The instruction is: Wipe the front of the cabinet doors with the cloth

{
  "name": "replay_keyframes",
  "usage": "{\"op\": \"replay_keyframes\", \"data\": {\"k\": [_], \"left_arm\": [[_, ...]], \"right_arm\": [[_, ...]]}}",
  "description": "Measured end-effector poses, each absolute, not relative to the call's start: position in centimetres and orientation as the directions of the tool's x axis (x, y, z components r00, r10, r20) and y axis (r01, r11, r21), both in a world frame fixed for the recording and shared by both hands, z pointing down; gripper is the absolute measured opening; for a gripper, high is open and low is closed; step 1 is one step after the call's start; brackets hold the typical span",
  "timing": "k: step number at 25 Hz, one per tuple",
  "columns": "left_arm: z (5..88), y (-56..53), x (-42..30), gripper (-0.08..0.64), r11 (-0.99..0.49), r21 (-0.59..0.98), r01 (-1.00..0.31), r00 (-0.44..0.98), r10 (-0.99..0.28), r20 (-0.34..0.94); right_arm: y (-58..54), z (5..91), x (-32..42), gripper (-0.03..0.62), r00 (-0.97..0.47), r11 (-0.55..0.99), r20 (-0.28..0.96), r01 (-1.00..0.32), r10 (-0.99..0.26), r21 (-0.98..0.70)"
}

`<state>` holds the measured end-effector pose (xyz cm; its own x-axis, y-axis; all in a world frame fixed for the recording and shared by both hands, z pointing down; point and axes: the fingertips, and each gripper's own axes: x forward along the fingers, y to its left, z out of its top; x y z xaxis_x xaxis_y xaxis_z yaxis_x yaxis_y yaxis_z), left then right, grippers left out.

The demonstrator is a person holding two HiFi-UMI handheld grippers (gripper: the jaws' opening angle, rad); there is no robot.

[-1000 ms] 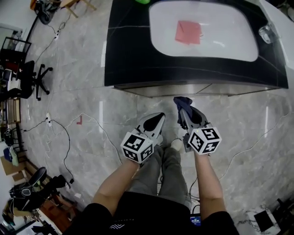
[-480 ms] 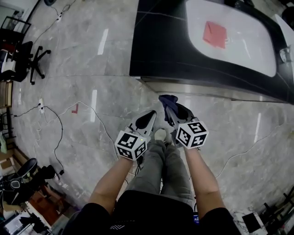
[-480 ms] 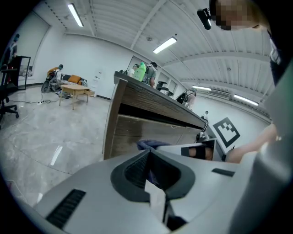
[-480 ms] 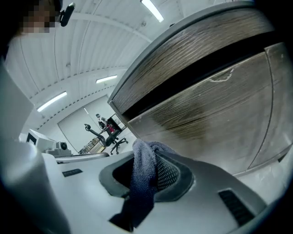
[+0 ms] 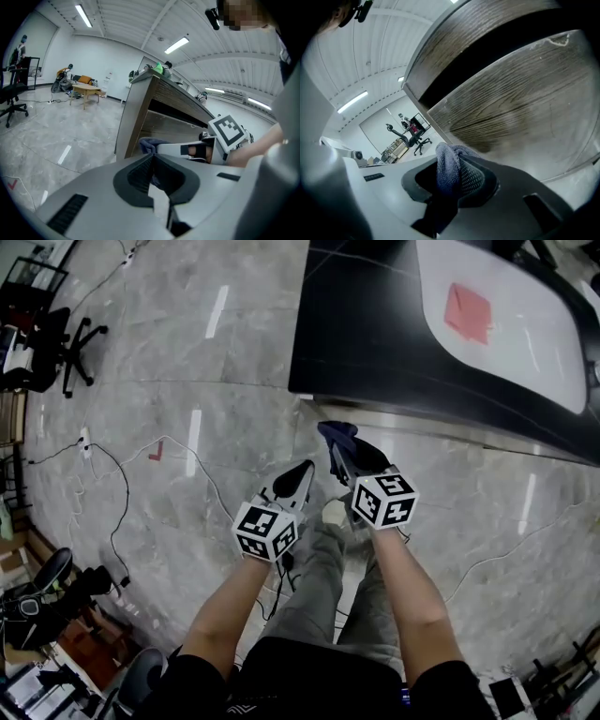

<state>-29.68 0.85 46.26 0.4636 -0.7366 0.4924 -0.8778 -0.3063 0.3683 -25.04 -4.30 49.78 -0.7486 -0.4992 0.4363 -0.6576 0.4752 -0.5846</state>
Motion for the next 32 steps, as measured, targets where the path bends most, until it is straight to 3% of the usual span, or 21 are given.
{"op": "replay_keyframes", "data": {"k": [10,32], "left_arm": [[48.1,-1.8,-26.4,0.008,-0.319,0.367,-0.874,0.472,-0.737,0.484],[47.9,-3.6,-10.6,0.009,-0.474,0.379,-0.795,0.606,-0.638,0.474]], "right_arm": [[-7.8,50.5,-22.3,0.084,-0.74,0.489,0.431,-0.668,-0.515,-0.562],[-9.2,51.1,-3.0,0.084,-0.623,0.38,0.455,-0.766,-0.636,-0.519]]}}
